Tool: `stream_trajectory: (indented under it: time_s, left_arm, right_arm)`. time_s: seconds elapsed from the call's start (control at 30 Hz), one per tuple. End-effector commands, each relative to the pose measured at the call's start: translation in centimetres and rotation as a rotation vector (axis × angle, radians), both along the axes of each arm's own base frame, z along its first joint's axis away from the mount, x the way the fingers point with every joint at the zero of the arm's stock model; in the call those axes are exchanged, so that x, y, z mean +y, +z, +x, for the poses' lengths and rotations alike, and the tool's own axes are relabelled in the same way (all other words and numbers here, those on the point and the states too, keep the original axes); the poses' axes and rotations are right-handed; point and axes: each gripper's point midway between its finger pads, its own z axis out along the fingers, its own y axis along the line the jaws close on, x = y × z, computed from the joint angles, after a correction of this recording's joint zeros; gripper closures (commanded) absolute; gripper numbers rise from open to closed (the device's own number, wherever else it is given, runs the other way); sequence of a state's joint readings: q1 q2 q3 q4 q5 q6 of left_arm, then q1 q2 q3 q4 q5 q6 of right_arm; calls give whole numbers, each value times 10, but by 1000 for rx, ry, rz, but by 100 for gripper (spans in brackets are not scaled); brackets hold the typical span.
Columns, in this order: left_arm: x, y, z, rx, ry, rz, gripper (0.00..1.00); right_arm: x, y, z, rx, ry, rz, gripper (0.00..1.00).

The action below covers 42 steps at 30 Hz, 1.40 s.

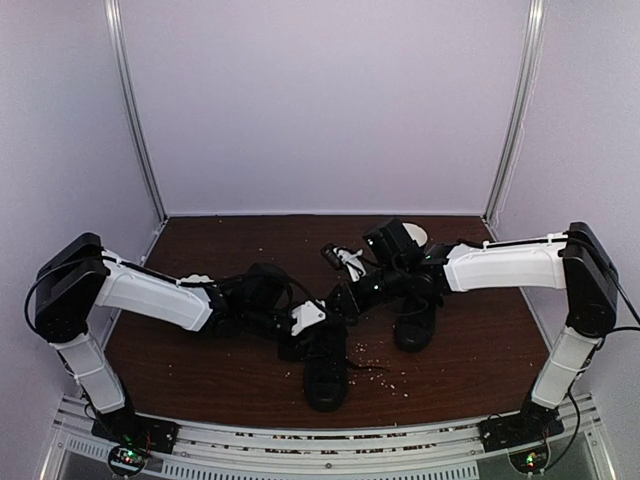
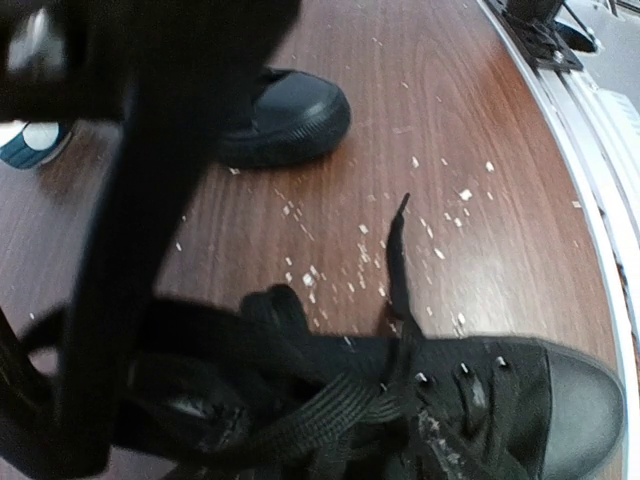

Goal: Tie the shoes
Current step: Tie the loops with the shoelace on the shoe.

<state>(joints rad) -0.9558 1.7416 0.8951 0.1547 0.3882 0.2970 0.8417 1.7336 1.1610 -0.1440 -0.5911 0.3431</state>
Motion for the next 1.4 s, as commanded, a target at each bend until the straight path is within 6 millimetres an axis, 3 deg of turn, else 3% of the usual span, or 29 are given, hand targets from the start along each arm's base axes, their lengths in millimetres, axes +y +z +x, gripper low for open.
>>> stream_trajectory:
  time_s: [0.0,0.47,0.57,0.63,0.77,0.93,1.17,1.27,1.37]
  left_arm:
    - [10,18,0,-25,-25,-82,46]
    - [-12,17,15,9,-44,-109,47]
    - [-14,17,17,15,-39,-106,54]
    - [-15,17,18,20,-35,-102,69]
    - [-16,15,13,42,-61,-99,84]
    - [-15,12,13,57,-54,-91,99]
    - [-11,-5,18,82,-7,-39,100]
    - [-8,-11,18,85,12,-27,100]
    - [-7,-10,22,77,33,-29,100]
  right_arm:
    - [15,26,-2,-41,34,66,100]
    - [17,25,0,-39,31,72,100]
    - [19,25,1,-34,30,78,100]
    - [20,24,1,-31,27,80,99]
    - [19,23,3,-33,18,73,72]
    - [13,37,9,-59,4,77,59]
    - [-18,61,20,-83,-45,112,48]
    - [-44,48,22,-65,-96,81,47]
    - [-67,20,16,-24,-133,38,48]
